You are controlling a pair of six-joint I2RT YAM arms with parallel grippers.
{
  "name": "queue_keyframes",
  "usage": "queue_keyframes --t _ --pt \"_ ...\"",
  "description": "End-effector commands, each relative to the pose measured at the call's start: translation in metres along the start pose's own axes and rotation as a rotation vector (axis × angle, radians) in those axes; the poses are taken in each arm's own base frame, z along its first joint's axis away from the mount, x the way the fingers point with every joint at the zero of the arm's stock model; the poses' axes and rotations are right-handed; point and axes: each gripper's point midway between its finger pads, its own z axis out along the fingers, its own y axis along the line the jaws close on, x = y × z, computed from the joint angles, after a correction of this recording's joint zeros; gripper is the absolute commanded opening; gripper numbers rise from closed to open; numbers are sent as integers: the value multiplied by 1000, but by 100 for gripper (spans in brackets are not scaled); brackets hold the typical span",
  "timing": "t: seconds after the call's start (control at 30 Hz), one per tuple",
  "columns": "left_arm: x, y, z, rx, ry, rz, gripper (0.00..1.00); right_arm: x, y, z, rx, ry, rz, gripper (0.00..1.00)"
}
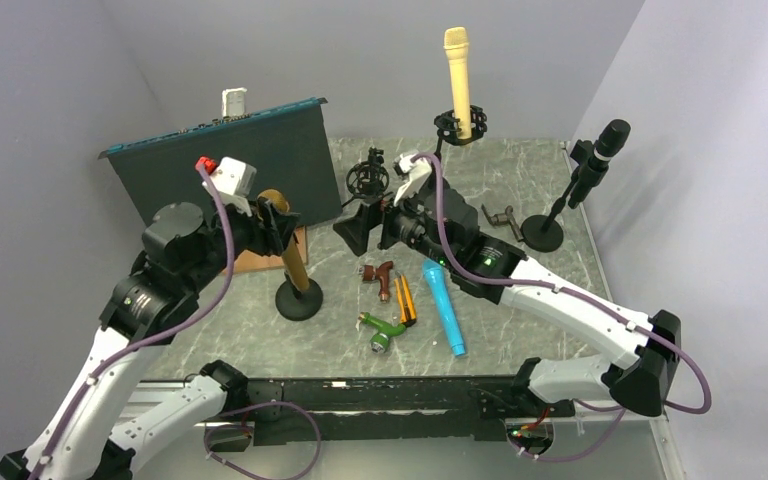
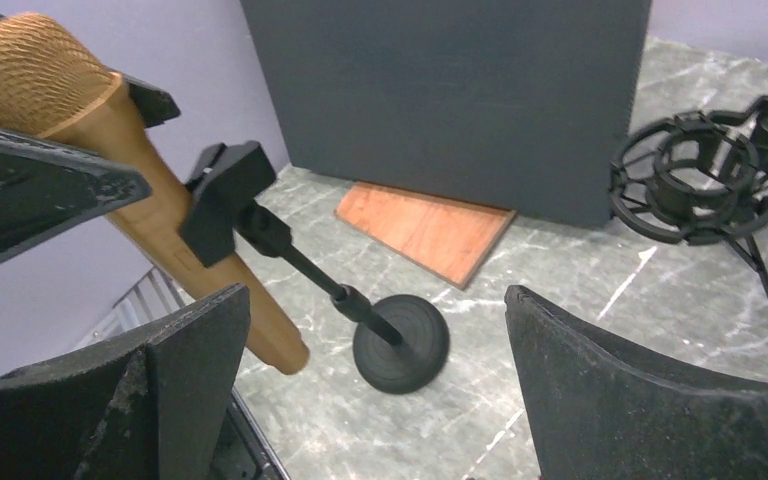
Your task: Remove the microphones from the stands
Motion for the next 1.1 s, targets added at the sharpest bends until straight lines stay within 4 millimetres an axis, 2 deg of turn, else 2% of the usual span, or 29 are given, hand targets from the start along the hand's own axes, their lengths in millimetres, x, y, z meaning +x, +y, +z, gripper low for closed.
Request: queue_keyframes --t 0.0,0.17,0.33,0.4,0.5,0.67,0.73,0.87,0.97,1.0,1.07 --pt "-24 9 -23 -63 -84 3 62 -24 21 3 25 -53 -16 100" --pt "-37 23 -54 -144 -162 -5 62 -28 44 10 31 -62 -46 100" --pt "-55 40 -100 -239 -297 -25 59 -34 75 18 -1 -74 -83 100" --pt "-57 46 -115 -270 -335 -35 60 -37 90 21 -25 -82 -91 100" --pt "-56 50 -126 -286 -355 -41 61 -36 106 29 -42 -82 -103 100" --pt "-41 57 -126 -324 -312 -52 61 -41 120 47 50 -87 -138 100" --pt "-33 60 -122 -336 -283 -53 61 -39 121 54 124 -81 -162 92" --pt "-15 66 -115 -370 -235 -78 60 -32 105 70 307 -68 -210 80" --pt "-4 66 -110 -366 -213 -95 59 -30 100 80 366 -60 -241 75" --pt "-1 66 -109 -362 -207 -99 59 -29 101 83 369 -56 -250 70" --pt "5 66 -107 -361 -198 -102 60 -28 103 86 356 -55 -271 55"
